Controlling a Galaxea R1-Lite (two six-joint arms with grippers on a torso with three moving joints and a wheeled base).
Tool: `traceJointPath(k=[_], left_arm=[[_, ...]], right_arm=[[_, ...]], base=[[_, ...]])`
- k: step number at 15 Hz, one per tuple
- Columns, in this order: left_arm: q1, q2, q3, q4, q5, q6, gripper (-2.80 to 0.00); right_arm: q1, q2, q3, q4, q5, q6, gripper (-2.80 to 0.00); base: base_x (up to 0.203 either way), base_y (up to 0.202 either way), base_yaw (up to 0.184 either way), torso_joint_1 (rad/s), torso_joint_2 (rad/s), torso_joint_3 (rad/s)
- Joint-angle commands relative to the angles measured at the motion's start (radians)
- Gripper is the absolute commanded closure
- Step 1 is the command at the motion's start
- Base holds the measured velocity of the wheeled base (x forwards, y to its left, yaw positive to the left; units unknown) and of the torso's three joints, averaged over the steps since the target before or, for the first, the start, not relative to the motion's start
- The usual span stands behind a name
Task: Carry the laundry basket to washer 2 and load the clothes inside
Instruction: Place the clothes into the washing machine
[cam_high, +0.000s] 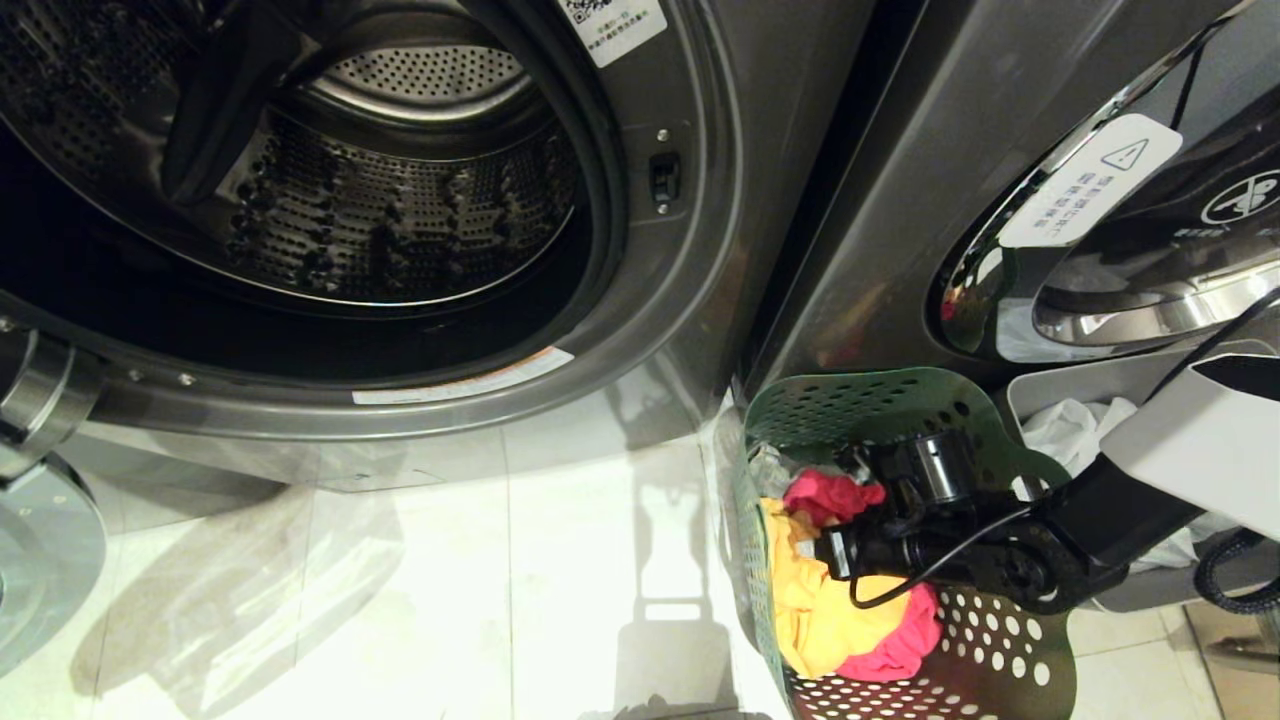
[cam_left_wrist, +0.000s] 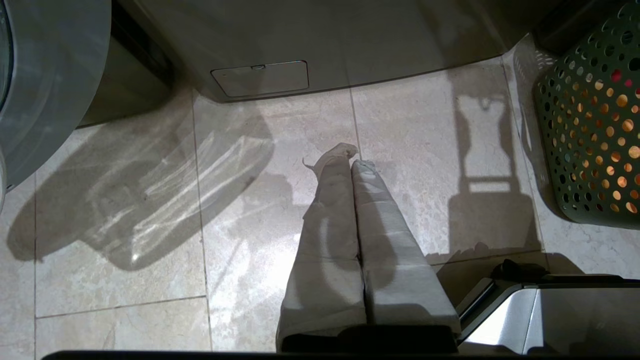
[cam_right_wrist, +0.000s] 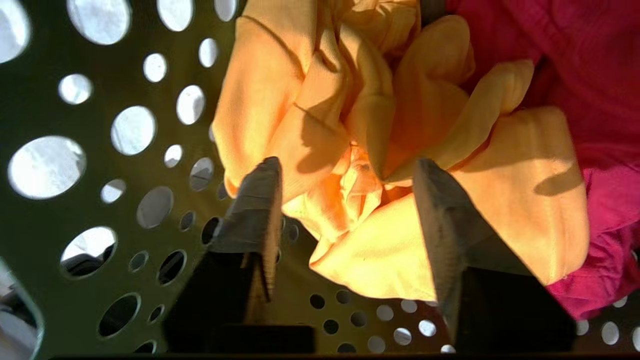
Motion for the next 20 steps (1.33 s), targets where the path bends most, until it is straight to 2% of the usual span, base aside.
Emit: traceJointPath(k=[1, 5, 12, 20], left_arm=[[0.000, 0.000, 0.000, 0.002, -0.001, 0.000, 0.00], [-0.001, 0.000, 0.000, 0.002, -0.001, 0.003, 0.00], [0.001, 0.000, 0.000, 0.002, -0.001, 0.003, 0.00], [0.000, 0.000, 0.000, 0.002, -0.001, 0.005, 0.00]], right_arm=[[0.015, 0.049, -0.027, -0.001, -0.011, -0.002, -2.80], [0.062, 0.134, -0.068, 0.020, -0.052, -0.008, -2.80], [0.098, 0.224, -0.230, 0.187, -0.157, -0.032, -2.80], [0.093, 0.261, -0.247, 0.202, -0.165, -0.030, -2.80]], base=[[0.000, 0.000, 0.000, 0.000, 0.00, 0.000], [0.000, 0.000, 0.000, 0.000, 0.00, 0.000], [0.000, 0.000, 0.000, 0.000, 0.00, 0.000], [0.000, 0.000, 0.000, 0.000, 0.00, 0.000]])
